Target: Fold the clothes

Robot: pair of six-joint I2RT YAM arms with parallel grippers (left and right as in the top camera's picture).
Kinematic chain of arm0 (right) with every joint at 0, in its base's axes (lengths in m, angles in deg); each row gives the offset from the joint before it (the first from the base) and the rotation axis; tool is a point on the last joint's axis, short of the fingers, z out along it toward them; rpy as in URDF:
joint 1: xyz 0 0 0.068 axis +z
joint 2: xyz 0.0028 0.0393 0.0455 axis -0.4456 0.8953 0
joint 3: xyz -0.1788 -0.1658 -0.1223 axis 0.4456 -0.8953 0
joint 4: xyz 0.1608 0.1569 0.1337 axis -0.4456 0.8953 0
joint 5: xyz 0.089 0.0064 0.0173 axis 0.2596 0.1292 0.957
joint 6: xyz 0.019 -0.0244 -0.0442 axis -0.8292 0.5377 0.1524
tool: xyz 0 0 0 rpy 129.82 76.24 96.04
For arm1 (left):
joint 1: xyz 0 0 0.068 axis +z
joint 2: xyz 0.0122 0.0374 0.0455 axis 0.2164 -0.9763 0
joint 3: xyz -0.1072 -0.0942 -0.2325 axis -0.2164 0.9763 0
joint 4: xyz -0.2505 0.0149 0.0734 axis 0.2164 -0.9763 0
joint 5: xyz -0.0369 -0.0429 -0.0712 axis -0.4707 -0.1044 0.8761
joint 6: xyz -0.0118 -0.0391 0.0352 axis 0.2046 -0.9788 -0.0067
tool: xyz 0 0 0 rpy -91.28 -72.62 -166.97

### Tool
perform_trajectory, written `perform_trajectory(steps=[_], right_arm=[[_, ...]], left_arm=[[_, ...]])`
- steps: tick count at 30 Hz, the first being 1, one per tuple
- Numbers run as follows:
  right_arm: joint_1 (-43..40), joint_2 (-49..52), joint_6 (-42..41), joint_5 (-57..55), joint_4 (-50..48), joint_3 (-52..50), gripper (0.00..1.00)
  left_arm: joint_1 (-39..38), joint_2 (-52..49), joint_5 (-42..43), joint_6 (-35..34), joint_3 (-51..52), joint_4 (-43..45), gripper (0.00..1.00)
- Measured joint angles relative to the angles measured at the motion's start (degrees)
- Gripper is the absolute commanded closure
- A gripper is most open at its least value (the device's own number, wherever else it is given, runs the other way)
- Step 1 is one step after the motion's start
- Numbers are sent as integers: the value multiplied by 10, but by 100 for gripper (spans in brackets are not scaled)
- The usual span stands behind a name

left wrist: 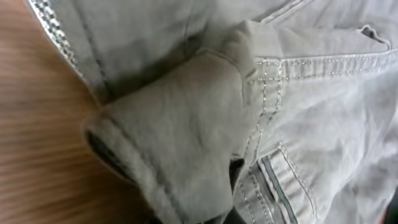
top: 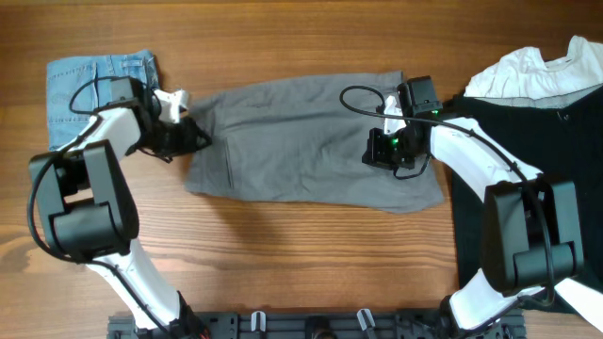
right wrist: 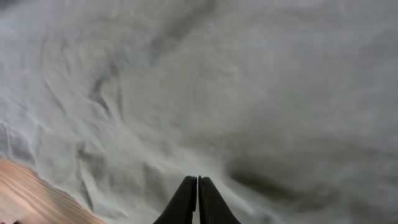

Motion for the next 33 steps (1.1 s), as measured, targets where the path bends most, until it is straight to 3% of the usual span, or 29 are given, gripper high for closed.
perform_trajectory(steps=[5,13,16,23,33], right_arm=[[0,0,0,0,13,0,96],[0,-43,0,-13,65,0,96],[0,-81,0,-15,76,0,96],[0,-137,0,-16,79,0,95],[0,-138,0,-18,77,0,95]], left_arm=[[-4,3,-22,-19,-11,-72,96],[35,56,-229,-84,-144,-335,96],[45,103,-279,-90,-207,-379,96],[2,202,-309,-98,-270,-399,96],[-152,199,-280,-188,-266,-353,96]])
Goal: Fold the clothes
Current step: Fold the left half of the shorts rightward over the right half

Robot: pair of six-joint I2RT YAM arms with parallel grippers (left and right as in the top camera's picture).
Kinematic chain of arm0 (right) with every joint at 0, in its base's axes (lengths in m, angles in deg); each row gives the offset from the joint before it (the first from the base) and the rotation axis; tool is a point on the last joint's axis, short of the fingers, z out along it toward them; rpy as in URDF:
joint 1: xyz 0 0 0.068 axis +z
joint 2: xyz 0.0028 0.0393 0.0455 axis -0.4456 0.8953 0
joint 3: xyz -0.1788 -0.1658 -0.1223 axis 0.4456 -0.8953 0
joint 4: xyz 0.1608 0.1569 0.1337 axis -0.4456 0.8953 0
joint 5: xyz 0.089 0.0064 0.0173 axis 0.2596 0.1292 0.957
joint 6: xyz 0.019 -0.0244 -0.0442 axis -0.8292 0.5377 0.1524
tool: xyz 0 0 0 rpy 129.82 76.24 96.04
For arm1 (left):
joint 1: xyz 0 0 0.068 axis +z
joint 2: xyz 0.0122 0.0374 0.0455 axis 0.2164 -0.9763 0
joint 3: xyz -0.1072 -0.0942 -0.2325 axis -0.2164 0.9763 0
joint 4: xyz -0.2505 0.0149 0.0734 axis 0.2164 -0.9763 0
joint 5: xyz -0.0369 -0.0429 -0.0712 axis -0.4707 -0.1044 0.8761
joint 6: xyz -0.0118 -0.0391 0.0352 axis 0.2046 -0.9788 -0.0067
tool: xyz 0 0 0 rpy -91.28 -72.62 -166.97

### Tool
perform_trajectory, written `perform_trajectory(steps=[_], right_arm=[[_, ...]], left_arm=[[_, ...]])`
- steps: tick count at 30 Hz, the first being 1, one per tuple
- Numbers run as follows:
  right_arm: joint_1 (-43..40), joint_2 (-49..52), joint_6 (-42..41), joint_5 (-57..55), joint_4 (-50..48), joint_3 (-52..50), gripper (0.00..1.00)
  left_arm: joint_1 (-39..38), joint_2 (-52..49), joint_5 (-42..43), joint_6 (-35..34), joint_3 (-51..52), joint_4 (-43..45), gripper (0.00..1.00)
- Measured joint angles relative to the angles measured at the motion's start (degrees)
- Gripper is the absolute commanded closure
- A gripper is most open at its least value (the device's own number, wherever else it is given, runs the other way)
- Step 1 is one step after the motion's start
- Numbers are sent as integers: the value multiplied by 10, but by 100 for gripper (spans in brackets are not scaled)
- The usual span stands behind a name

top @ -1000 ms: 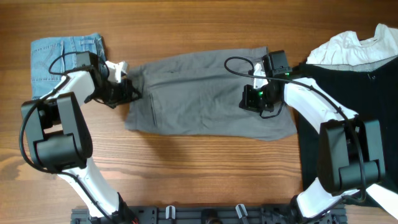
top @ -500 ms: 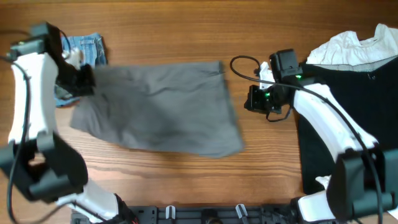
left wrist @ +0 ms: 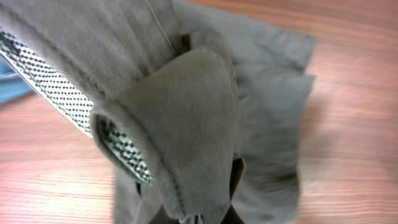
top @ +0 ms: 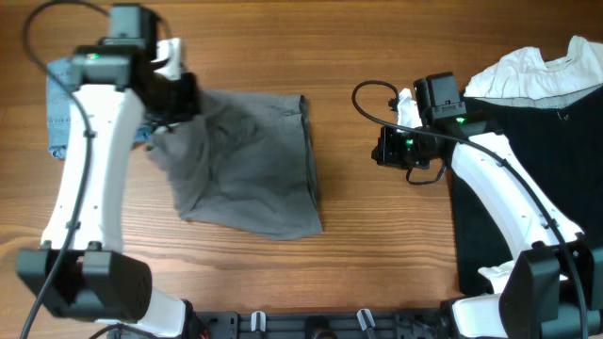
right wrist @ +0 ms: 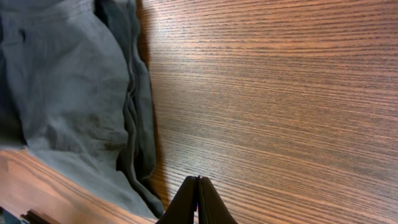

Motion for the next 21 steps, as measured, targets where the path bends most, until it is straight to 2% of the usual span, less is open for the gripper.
perform_trajectory(steps=[4,9,10,13,15,17,18,21], right_arm=[[0,0,0,0,0,0,95],[0,0,0,-2,0,0,94],[0,0,0,-2,0,0,94],[0,0,0,-2,0,0,94],[0,0,0,-2,0,0,95],[0,0,0,-2,0,0,94],[0,0,0,-2,0,0,94],[0,0,0,-2,0,0,91]], left_arm=[[-61,-30,3,-51,18,35,96],[-140,-93,3,-93,36,64,89],[-167,-118,3,-108,39,74,85],[-209,-154,4,-137,40,99,53],[-237,-175,6,-149,40,112,43],[-261,-189,10,-161,40,116,26],[-270,-193,12,-164,40,116,26],[-291,-197,16,-172,40,116,47]])
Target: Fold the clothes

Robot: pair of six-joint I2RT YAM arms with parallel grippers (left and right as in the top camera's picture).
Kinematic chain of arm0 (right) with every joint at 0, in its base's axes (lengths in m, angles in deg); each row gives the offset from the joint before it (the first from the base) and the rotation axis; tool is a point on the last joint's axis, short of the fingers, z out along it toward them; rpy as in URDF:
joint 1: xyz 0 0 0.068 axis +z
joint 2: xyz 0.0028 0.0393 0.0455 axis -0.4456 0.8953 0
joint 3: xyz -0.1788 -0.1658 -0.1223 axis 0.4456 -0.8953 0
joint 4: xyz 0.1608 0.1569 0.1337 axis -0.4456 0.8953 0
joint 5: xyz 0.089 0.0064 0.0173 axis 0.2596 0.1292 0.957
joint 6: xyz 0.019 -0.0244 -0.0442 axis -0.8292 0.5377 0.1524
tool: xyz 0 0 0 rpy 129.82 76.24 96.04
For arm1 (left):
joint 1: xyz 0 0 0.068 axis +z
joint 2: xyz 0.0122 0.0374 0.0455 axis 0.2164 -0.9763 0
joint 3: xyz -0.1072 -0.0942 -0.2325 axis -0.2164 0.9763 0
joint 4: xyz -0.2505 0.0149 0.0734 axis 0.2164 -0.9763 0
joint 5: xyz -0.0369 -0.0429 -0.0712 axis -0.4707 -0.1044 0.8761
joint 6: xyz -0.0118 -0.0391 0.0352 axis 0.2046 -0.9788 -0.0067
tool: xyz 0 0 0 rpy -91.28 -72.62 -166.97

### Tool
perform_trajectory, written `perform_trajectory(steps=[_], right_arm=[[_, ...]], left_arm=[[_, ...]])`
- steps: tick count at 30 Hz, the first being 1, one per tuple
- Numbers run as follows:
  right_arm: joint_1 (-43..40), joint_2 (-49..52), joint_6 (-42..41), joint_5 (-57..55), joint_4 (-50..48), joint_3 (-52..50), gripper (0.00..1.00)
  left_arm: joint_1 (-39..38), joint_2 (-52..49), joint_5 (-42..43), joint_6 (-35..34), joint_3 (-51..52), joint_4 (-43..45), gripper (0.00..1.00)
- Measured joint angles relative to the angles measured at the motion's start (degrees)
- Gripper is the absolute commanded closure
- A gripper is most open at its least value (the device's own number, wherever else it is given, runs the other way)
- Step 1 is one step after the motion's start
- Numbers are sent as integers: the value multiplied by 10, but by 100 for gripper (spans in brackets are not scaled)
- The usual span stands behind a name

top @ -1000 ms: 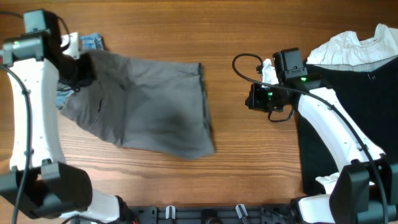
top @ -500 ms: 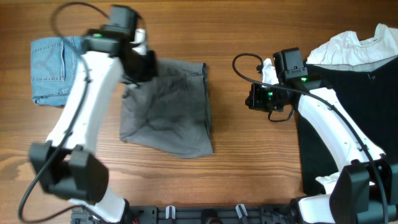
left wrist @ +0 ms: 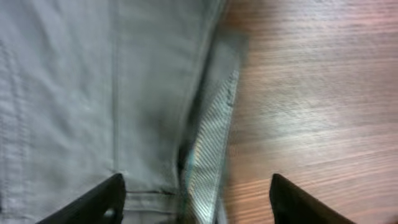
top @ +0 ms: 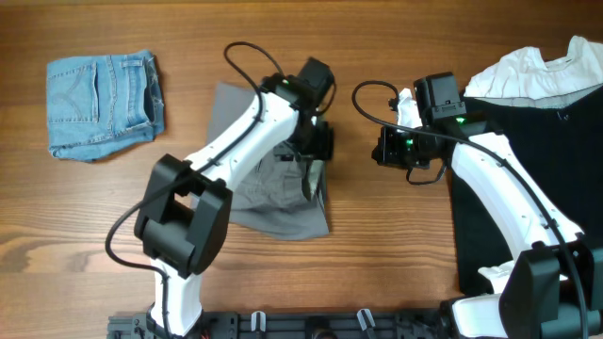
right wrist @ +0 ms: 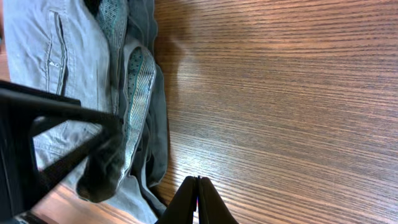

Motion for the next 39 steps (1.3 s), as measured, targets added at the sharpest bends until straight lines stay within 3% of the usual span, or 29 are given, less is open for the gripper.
perform_trajectory(steps=[4,9,10,12,13,16,18,21,29,36,39], right_arm=[[0,0,1,-2,-1,0,89],[0,0,35,9,-14,0,85],[1,0,49,22,-21,0,85],[9,0,76,54,-33,0,86],[17,0,83,61,-39,0,86],[54,0,91,76,-59,0,85],[92,0,90,75,-76,0,91],[140,3,85,64,-91,0,91],[200,106,64,61,-177,0,96],[200,191,-32,89,-90,0,96],[199,199,-70,89,-73,0,96]], left_arm=[[3,0,0,0,0,-18,60],[68,2,2,19,-66,-136,61],[89,3,2,25,-86,-150,66],[134,14,-1,36,-111,-164,89],[152,20,-2,35,-115,-165,96],[210,39,-9,45,-120,-169,96],[241,42,-12,46,-120,-165,96],[271,42,-14,47,-98,-131,96],[285,42,-16,48,50,-41,96],[285,41,-16,48,144,-24,95],[285,41,-16,48,149,-36,89]])
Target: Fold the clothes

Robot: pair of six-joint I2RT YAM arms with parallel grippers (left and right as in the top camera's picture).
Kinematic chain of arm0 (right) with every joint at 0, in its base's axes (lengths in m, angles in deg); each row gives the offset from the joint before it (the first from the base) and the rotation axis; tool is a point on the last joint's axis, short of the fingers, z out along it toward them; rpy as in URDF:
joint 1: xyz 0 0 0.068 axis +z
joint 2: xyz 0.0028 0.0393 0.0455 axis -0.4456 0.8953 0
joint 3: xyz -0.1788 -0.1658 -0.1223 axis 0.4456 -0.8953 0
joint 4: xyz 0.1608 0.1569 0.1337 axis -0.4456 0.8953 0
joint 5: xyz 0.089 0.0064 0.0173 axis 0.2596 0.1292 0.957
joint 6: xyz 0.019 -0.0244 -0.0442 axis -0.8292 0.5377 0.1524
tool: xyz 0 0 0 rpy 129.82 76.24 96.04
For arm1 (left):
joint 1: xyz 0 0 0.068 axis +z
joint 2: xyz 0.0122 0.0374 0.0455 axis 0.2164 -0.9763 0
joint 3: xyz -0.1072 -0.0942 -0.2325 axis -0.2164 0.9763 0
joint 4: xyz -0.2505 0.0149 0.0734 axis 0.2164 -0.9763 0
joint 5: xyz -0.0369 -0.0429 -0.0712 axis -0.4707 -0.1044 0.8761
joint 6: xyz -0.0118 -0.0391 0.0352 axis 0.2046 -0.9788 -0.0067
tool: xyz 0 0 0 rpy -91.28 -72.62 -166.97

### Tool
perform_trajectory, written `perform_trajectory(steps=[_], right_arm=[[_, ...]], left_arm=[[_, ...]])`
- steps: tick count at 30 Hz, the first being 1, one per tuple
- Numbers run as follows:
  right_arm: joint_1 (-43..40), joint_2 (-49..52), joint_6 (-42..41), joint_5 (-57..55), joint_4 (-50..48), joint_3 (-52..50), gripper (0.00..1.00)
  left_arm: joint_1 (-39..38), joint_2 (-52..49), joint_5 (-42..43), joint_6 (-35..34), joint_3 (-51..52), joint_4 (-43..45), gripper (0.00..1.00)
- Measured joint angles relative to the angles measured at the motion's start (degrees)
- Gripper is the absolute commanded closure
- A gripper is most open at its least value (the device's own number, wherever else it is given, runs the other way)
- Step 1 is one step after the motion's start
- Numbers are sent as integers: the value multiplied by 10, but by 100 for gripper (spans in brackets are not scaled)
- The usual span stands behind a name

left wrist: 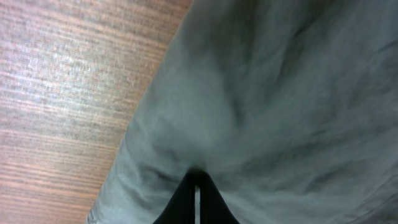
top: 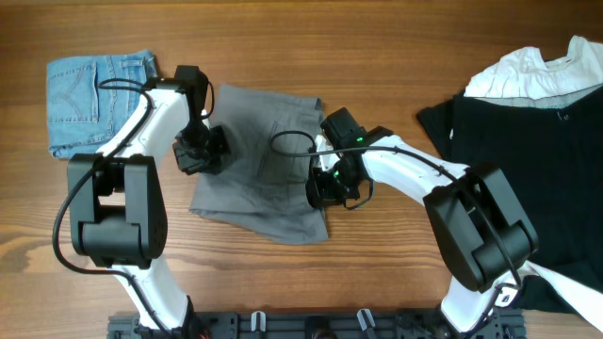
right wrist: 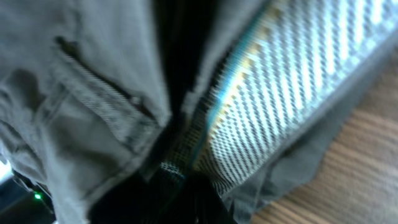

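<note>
Grey shorts (top: 264, 141), folded into a rough square, lie left of the table's middle. My left gripper (top: 200, 151) sits at their left edge. In the left wrist view it (left wrist: 196, 177) is shut, and the grey cloth (left wrist: 267, 93) puckers at its tips. My right gripper (top: 328, 188) is at the shorts' right edge. The right wrist view is blurred: the dark fingers (right wrist: 205, 199) are buried under the patterned waistband lining (right wrist: 280, 74), closed on the cloth.
Folded blue jeans (top: 94, 99) lie at the back left, close to my left arm. A black shirt (top: 528, 169) covers the right side, with a white garment (top: 537, 71) at its far end. Bare wooden table (top: 377, 273) runs along the front.
My left gripper was open over the shorts' right edge; now it is shut at their left edge. My right gripper has moved left from over bare wood onto the shorts' right edge.
The shorts lay spread wide, my left gripper shut on their left end and the right shut, down on their right part. Then they lay folded in half under my raised left gripper. The left opened at the right edge. Now each gripper holds one side.
</note>
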Motion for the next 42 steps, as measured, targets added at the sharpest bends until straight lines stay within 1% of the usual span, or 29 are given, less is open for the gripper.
perform_trajectory(steps=[2,4,5,8,10,14,16,17,18,21,25,27,29,31,32,34,38,39,42], right_arm=[[-1,0,-17,0,4,0,96],[-2,0,-27,-2,6,0,96],[-3,-1,-27,-5,7,0,96],[-4,-18,-16,-32,17,0,96],[-4,-46,0,-57,24,0,96],[-5,-133,57,-87,13,3,96],[-5,-174,80,-95,2,8,96],[-5,-179,90,-95,1,9,95],[-5,-209,96,-105,-3,17,94],[-5,-228,99,-128,-5,20,94],[-5,-229,90,-141,-5,20,94],[-5,-228,87,-143,-8,20,94],[-5,-228,79,-142,-18,20,96],[-5,-222,66,-142,-31,20,96],[-4,-210,58,-134,-45,20,96],[0,-187,49,-113,-59,20,96],[18,-125,23,-64,-77,20,96],[25,-105,14,-51,-78,19,96],[38,-59,-26,-23,-66,19,96]], left_arm=[[0,0,0,1,0,-6,88],[0,0,0,1,0,-18,92],[0,0,0,0,0,-22,92],[0,0,0,2,2,-23,92],[0,0,-2,2,10,-9,96],[0,0,12,2,42,70,96],[-1,0,29,2,56,120,96],[-2,2,39,2,60,147,96],[-4,3,49,2,64,185,96],[-23,4,62,2,70,274,96],[-62,4,66,2,76,363,96],[-81,4,68,2,77,391,96],[-92,4,68,2,76,384,96],[-94,4,68,2,73,355,96],[-91,4,67,2,70,336,96],[-70,4,67,2,46,264,94],[-11,10,65,2,-4,130,87],[9,15,65,2,-16,98,83],[60,43,72,3,-32,36,75]])
